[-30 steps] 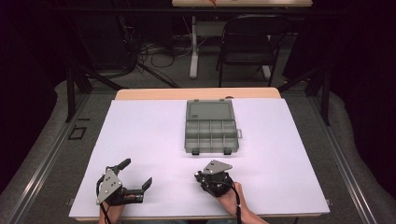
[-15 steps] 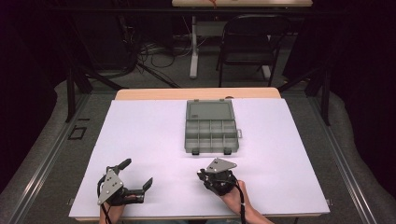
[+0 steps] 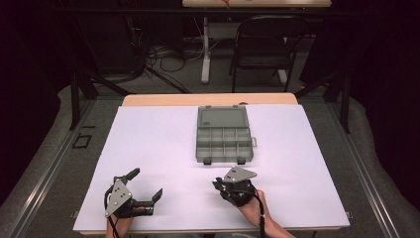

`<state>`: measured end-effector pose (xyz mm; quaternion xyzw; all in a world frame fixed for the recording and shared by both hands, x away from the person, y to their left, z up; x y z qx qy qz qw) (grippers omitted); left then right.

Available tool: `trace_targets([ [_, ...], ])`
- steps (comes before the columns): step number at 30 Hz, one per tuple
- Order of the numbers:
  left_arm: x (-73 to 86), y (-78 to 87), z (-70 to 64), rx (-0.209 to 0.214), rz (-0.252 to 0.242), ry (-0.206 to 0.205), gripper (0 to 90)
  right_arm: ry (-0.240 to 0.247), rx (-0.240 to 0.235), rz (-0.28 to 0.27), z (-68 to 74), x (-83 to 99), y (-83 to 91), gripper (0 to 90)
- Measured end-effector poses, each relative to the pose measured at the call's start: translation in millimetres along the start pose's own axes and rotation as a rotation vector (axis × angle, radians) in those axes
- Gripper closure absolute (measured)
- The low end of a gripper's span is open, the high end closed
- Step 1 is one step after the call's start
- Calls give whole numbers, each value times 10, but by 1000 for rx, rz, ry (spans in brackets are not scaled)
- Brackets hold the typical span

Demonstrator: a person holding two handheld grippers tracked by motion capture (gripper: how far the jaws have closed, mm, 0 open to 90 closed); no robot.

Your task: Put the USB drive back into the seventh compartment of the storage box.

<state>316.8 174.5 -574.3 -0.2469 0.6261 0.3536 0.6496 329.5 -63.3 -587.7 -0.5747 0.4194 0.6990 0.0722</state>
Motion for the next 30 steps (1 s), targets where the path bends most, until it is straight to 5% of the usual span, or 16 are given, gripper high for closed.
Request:
trace_targets([
  [30, -6, 3, -1, 2, -2, -9, 1, 10, 18, -28, -191, -85, 176, 791],
])
Point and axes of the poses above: each handheld gripper's, and its own axes: y roughly backward along the jaws, x roughly out of its underside, z roughly to its left, the point moved 9 cm from there along -y, roughly forward along the jaws, and after that the axes turned 5 degrees about -z, right-handed, at the moved point
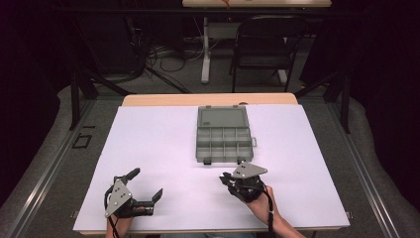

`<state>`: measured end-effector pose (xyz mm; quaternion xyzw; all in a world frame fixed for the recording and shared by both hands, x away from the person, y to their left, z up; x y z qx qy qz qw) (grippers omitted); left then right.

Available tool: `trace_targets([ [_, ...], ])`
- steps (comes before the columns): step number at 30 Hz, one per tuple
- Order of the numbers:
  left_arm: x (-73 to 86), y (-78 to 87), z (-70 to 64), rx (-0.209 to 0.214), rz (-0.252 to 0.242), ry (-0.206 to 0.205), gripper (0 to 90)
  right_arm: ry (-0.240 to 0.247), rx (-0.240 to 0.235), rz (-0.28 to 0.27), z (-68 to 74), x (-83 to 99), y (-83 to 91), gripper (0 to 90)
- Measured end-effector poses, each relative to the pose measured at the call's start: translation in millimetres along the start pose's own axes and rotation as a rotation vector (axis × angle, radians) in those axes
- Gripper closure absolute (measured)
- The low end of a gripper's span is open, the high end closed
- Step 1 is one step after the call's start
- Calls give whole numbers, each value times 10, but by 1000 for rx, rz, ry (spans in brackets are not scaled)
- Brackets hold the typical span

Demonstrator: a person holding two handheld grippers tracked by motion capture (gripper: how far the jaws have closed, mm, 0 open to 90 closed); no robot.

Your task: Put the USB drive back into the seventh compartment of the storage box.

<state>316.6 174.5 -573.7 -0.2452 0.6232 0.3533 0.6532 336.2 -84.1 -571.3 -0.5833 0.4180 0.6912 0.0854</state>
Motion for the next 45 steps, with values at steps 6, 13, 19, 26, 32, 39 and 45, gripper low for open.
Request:
trace_targets([
  [6, 2, -7, -3, 1, 3, -4, 1, -1, 7, -7, -56, -16, 31, 791],
  [13, 0, -12, -5, 4, 3, -12, 1, -5, 16, -19, -116, -41, 71, 791],
  [19, 0, -29, -11, 7, 3, -19, 1, -4, 19, -30, -151, -65, 98, 791],
  [26, 5, -30, -6, 4, 5, -17, 1, -9, 25, -38, -201, -84, 114, 791],
  [32, 4, -49, -11, 8, 6, -19, 1, -14, 34, -43, -251, -87, 150, 791],
  [39, 8, -46, 2, 8, 5, -15, 1, -23, 44, -59, -318, -135, 192, 791],
  [45, 7, -70, -13, 13, 9, -19, 1, -24, 53, -75, -365, -177, 227, 791],
])
Point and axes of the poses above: each handheld gripper's, and its own axes: y roughly backward along the jaws, x roughly out of its underside, z roughly to its left, the point moved 9 cm from there along -y, roughly forward along the jaws, and after that the axes turned 5 degrees about -z, right-handed, at the moved point
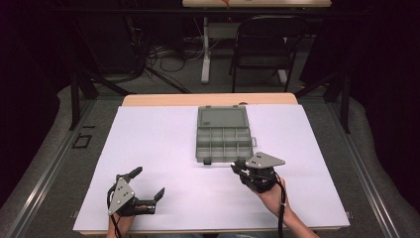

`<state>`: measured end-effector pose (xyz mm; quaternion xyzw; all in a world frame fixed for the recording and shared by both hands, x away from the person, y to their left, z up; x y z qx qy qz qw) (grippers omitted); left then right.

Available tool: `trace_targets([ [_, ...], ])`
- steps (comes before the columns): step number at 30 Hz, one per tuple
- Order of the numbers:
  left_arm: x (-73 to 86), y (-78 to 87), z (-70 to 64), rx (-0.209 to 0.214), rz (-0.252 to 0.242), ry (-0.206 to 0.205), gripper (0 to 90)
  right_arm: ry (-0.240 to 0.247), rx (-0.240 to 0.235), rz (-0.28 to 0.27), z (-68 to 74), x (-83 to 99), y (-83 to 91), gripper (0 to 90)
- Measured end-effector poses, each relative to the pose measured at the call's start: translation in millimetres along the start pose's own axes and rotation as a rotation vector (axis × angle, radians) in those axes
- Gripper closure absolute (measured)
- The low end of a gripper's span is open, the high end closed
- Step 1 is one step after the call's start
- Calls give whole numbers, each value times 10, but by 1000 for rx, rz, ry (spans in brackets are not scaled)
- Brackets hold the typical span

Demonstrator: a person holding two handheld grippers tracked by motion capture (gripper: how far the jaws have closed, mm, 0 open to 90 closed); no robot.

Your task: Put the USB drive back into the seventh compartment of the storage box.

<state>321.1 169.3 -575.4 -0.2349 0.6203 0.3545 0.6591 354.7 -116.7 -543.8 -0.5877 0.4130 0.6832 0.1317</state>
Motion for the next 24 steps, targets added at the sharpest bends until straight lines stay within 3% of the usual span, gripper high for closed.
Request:
trace_targets([
  [24, -13, -5, 10, 0, -11, 10, 1, -6, 39, -41, -210, -171, 18, 791],
])
Point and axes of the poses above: each handheld gripper's, and its own axes: y roughly backward along the jaws, x roughly out of its underside, z roughly to its left, the point moved 9 cm from there along -y, roughly forward along the jaws, and after that the axes turned 5 degrees about -z, right-handed, at the moved point
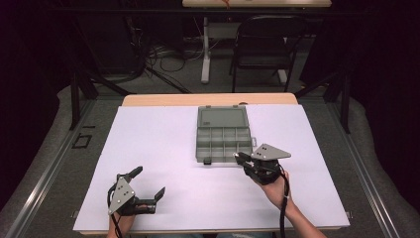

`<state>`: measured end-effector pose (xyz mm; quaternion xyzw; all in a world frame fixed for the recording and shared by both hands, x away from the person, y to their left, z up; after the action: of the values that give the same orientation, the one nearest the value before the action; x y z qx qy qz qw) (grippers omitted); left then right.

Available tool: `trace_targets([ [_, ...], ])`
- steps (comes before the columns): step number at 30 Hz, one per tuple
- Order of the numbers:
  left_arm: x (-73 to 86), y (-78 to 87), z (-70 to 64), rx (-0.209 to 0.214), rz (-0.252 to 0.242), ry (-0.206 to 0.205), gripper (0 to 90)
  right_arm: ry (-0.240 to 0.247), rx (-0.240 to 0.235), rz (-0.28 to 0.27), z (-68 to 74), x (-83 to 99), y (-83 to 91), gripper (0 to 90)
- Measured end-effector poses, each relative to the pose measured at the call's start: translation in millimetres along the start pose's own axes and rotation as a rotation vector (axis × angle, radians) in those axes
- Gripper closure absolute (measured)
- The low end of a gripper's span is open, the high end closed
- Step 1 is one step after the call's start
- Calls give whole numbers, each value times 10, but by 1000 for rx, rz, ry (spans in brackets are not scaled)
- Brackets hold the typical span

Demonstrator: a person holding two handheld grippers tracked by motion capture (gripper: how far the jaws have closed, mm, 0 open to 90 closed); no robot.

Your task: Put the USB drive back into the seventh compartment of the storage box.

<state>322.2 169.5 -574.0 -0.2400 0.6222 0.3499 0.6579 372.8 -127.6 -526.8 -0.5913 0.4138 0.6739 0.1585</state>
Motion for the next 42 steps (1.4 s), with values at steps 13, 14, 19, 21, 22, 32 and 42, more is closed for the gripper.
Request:
trace_targets([
  [13, 4, -16, 1, 0, 10, -3, 1, -8, 26, -5, -177, -46, -119, 791],
  [14, 5, -17, 2, 0, 11, -2, 1, -8, 27, -6, -186, -51, -129, 791],
  [19, 1, -13, 7, -1, 7, -1, 1, -12, 32, -5, -237, -60, -170, 791],
  [21, -1, -9, 7, -3, 6, -2, 1, -13, 32, -6, -251, -67, -192, 791],
  [22, -3, -8, 9, -5, 5, -3, 1, -9, 32, -6, -253, -69, -202, 791],
  [32, 6, -19, 3, -7, 12, 1, 1, -3, 27, 0, -289, -100, -298, 791],
  [42, 5, -20, -1, -7, 12, -1, 2, 10, 8, 10, -330, -99, -404, 791],
])
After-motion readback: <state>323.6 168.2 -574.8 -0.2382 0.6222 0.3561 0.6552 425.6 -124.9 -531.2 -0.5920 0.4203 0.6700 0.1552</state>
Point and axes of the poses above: each handheld gripper's, and its own axes: y roughly backward along the jaws, x roughly out of its underside, z roughly to its left, the point moved 9 cm from there along -y, roughly forward along the jaws, and after that the axes turned 5 degrees about -z, right-handed, at the moved point
